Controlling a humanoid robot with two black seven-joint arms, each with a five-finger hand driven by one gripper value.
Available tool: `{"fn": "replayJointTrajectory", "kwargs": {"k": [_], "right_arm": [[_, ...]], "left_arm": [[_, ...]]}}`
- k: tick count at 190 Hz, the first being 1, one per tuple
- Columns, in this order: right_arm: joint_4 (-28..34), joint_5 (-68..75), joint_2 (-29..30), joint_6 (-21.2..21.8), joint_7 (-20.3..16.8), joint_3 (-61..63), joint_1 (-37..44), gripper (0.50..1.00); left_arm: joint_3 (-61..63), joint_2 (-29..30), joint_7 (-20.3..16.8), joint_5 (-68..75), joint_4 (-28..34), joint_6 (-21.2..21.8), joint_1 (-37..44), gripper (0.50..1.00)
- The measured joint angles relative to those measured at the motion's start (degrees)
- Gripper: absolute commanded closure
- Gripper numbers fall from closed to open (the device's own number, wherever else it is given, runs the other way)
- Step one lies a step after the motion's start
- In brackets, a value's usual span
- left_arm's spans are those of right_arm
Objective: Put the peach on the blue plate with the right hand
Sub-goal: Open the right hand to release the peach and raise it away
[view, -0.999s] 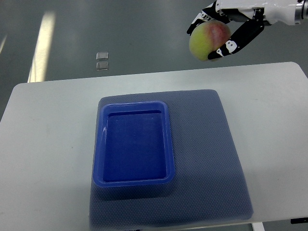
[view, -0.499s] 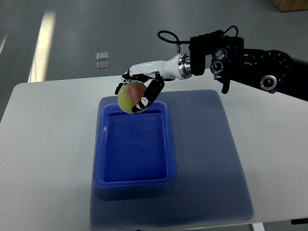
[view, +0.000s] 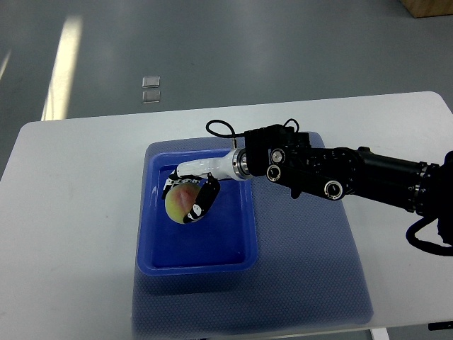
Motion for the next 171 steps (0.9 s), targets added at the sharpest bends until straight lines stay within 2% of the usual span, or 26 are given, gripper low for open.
{"fn": "replayJointTrajectory", "kwargs": {"k": [9, 10, 19, 26, 35, 36, 46, 73, 112, 148, 171], "right_arm": [[-0.37, -0.05, 0.03, -0.07, 0.05, 0.01, -0.31, 0.873], [-0.4, -0.05, 0.03, -0.08, 0.06, 0.01, -0.35, 0.808], [-0.64, -0.07, 0.05, -0.18, 0.1, 0.02, -0.69, 0.767], [-0.78, -0.08, 0.06, -0.32, 0.11, 0.03, -0.98, 0.703], [-0.84, -0.08, 0.05, -0.4, 0.12, 0.03, -1.24, 0.703], [-0.84, -0.08, 0.05, -0.41, 0.13, 0.03, -1.26, 0.632], [-0.87, -0.08, -0.01, -0.45, 0.13, 0.04, -1.45, 0.599], [-0.89, -0.02, -0.64, -0.5, 0.28, 0.41, -1.57, 0.574], [-0.38, 1.03, -4.18, -0.06, 0.47, 3.15, 1.33, 0.572], [0.95, 4.12, -11.12, 2.03, 0.69, 14.95, 2.87, 0.572], [0.86, 9.9, -12.88, 2.39, 0.76, 26.5, -0.99, 0.572]], "left_arm": [[0.04, 0.0, 0.0, 0.0, 0.0, 0.0, 0.0, 0.5], [0.04, 0.0, 0.0, 0.0, 0.0, 0.0, 0.0, 0.5], [0.06, 0.0, 0.02, 0.0, 0.0, 0.0, 0.0, 0.5], [0.07, 0.0, 0.02, 0.01, -0.01, 0.0, 0.0, 0.5], [0.07, 0.0, 0.02, 0.05, -0.06, 0.0, 0.0, 0.5], [0.07, 0.0, 0.02, 0.05, -0.06, 0.0, 0.0, 0.5], [0.07, 0.0, 0.02, 0.09, -0.08, 0.0, 0.0, 0.5], [0.07, 0.0, 0.02, 0.11, -0.09, 0.0, 0.0, 0.5], [0.07, 0.0, 0.02, 0.11, -0.09, 0.09, 0.0, 0.5], [0.08, 0.0, 0.03, 0.11, -0.09, 0.1, 0.02, 0.5], [0.0, 0.0, -0.01, 0.11, -0.33, 0.1, 0.01, 0.5]]}}
